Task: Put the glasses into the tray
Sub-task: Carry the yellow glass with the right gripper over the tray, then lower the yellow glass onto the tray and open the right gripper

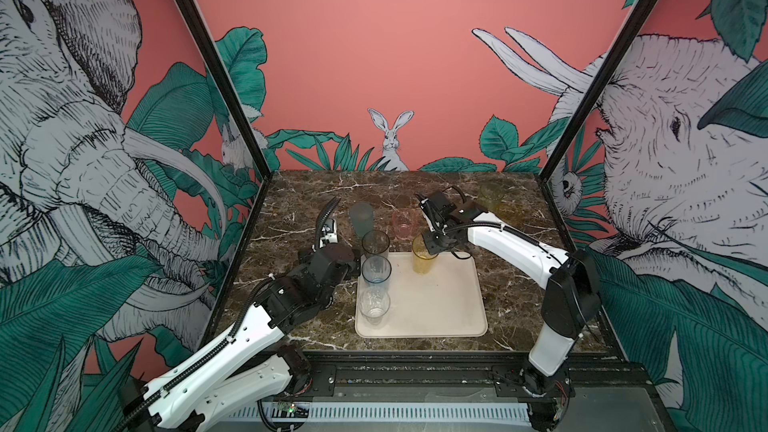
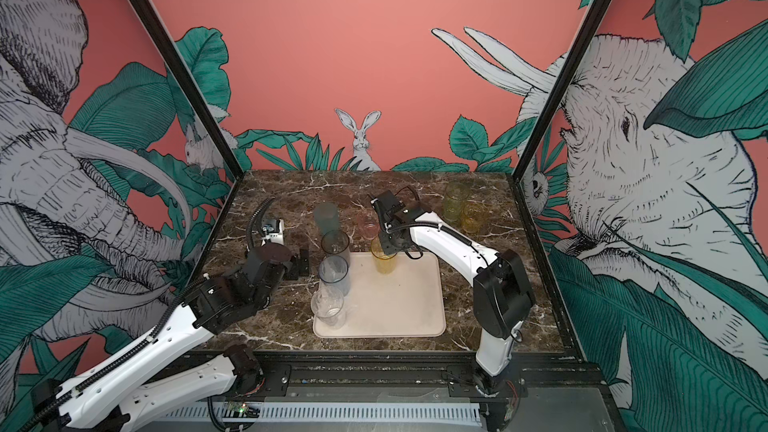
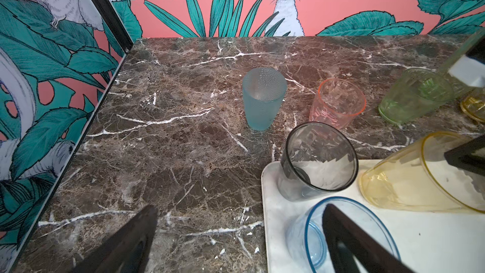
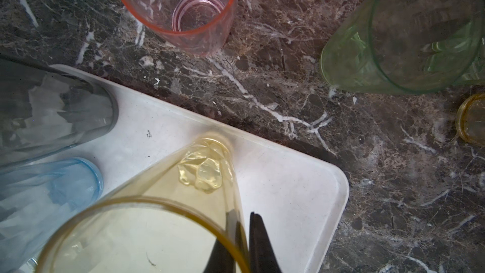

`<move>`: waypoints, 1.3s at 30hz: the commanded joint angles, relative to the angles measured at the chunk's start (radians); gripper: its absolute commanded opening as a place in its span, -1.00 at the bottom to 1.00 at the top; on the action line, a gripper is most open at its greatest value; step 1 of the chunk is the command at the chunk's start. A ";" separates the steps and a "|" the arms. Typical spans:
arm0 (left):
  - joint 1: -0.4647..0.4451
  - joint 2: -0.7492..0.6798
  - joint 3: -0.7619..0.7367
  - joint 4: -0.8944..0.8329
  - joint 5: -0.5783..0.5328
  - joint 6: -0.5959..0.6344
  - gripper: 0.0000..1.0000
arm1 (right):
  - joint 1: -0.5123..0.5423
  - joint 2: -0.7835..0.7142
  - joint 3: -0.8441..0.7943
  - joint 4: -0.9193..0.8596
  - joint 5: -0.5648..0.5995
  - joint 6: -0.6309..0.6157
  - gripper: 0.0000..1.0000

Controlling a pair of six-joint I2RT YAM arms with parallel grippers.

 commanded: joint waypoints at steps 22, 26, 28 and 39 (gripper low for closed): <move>0.007 -0.029 -0.027 -0.024 -0.025 -0.016 0.99 | 0.006 0.060 0.083 -0.072 0.020 0.037 -0.82; 0.007 -0.032 -0.028 -0.024 -0.025 -0.015 0.99 | 0.005 0.070 0.095 -0.081 0.020 0.038 -0.73; 0.007 -0.033 -0.027 -0.024 -0.026 -0.015 0.99 | 0.007 0.071 0.096 -0.081 0.021 0.038 -0.68; 0.007 -0.042 -0.020 -0.024 -0.032 -0.009 0.99 | 0.007 0.031 0.128 -0.072 0.035 0.035 -0.17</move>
